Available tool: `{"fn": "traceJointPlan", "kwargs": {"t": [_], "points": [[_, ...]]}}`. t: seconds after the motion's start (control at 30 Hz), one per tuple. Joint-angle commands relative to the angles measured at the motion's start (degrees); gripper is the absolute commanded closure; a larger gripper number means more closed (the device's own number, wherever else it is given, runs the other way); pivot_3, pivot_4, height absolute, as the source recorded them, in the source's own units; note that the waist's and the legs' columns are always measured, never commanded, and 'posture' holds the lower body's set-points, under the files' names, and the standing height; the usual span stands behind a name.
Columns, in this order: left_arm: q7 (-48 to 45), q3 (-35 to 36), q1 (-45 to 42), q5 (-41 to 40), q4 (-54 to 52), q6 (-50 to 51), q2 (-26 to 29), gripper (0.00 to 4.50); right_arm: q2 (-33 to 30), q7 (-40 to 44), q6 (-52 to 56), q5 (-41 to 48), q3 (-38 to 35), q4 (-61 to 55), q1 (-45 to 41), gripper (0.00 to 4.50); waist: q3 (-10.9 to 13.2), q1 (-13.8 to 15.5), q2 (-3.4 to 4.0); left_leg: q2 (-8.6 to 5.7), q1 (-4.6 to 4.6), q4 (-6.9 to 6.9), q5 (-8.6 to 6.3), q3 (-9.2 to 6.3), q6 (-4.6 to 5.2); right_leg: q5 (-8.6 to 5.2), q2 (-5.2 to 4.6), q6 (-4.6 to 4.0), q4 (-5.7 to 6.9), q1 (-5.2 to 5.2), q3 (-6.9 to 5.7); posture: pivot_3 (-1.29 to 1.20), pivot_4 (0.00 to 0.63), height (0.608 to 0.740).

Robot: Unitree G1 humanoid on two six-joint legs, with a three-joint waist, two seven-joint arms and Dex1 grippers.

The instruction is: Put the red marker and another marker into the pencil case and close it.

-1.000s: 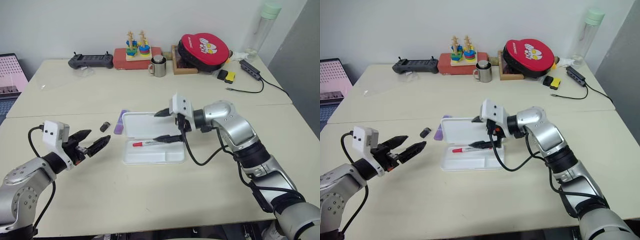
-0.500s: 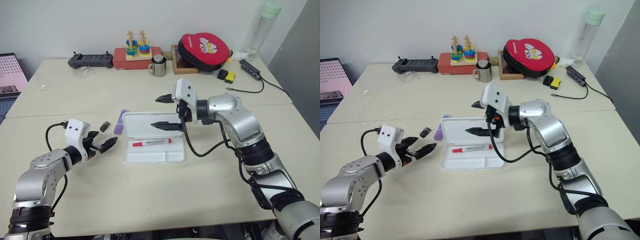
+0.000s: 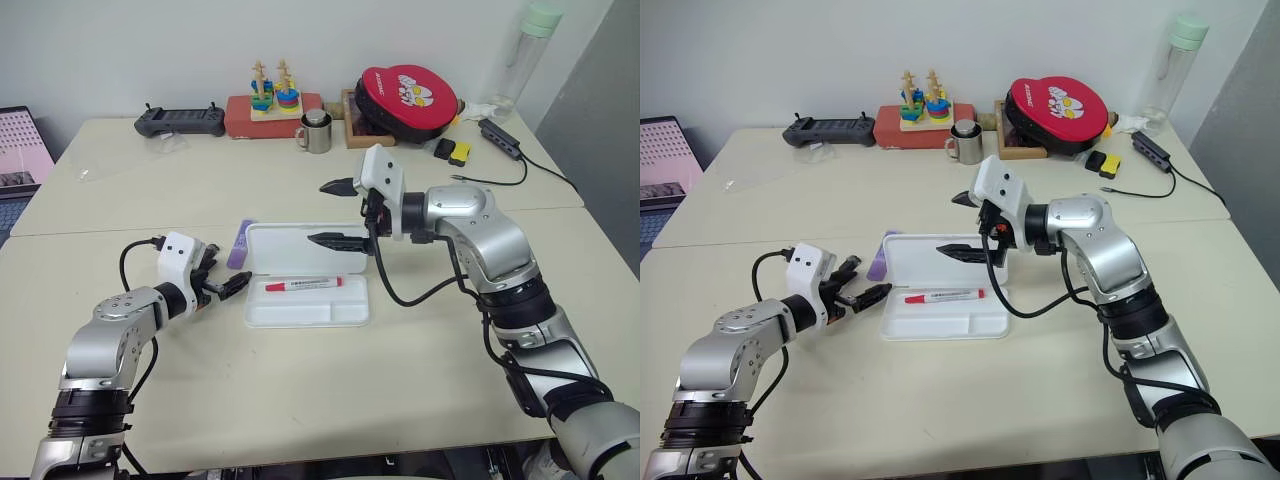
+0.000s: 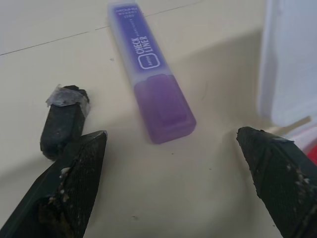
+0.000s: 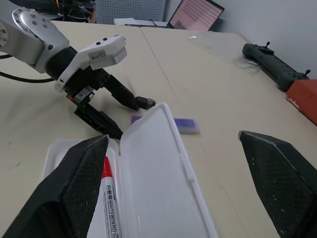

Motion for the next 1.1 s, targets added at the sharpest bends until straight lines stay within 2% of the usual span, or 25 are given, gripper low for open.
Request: {"fn": "traceJointPlan", "kwargs": {"t": [0.03, 0.33, 0.63, 0.73, 0.87, 1.1], "points": [[-0.05, 0.86, -0.54, 0.49, -0.70, -0.74, 0.14, 0.00, -0.44, -0.38, -0.12, 1.25, -1.71, -1.96, -1.61, 0.08, 0.00, -0.01, 0.00, 0.00, 0.00, 0.00, 0.00, 0.00, 0.00, 0.00, 0.00, 0.00, 0.00, 0.00, 0.00, 0.00, 0.150, 0.740], [0.43, -1.42, -4.44, 3.10, 4.69, -1.84, -1.29, 0.00, -0.19, -0.66, 0.01, 1.61, -2.08, -2.07, -1.98, 0.08, 0.00, 0.12, 0.00, -0.02, 0.00, 0.02, 0.00, -0.01, 0.00, 0.00, 0.00, 0.00, 0.00, 0.01, -0.01, 0.00, 0.150, 0.740], [-0.43, -3.54, -9.64, 5.58, 10.32, -3.56, -3.51, 0.00, 0.86, -1.20, 3.85, 6.81, -4.02, -5.94, -1.77, 0.08, -0.01, 0.11, -0.01, -0.04, 0.00, 0.05, 0.00, -0.02, 0.00, 0.00, -0.03, 0.00, 0.05, 0.01, -0.03, 0.00, 0.150, 0.740], [-0.18, -3.57, -10.01, 6.18, 11.07, -3.45, -3.79, 0.48, 0.64, -1.58, 4.75, 7.63, -4.19, -6.60, -1.66, 0.00, -0.01, 0.11, -0.01, -0.05, 0.00, 0.06, 0.00, -0.03, 0.00, 0.00, -0.03, 0.00, 0.05, 0.02, -0.02, 0.00, 0.150, 0.740], [-0.14, -3.26, -9.98, 6.54, 11.27, -3.26, -3.94, 1.44, 0.42, -1.94, 5.37, 8.39, -4.46, -6.84, -1.70, 0.00, -0.01, 0.11, -0.01, -0.05, 0.00, 0.06, 0.00, -0.02, 0.00, 0.00, -0.03, 0.00, 0.05, 0.01, -0.02, 0.00, 0.150, 0.740], [0.32, -2.71, -9.26, 6.77, 10.96, -2.59, -3.86, 2.78, 0.05, -2.44, 5.08, 8.95, -4.07, -6.19, -2.01, 0.00, -0.01, 0.10, -0.01, -0.05, 0.00, 0.06, 0.00, -0.02, 0.00, 0.00, -0.03, 0.00, 0.05, 0.01, -0.02, 0.00, 0.150, 0.740]]}}
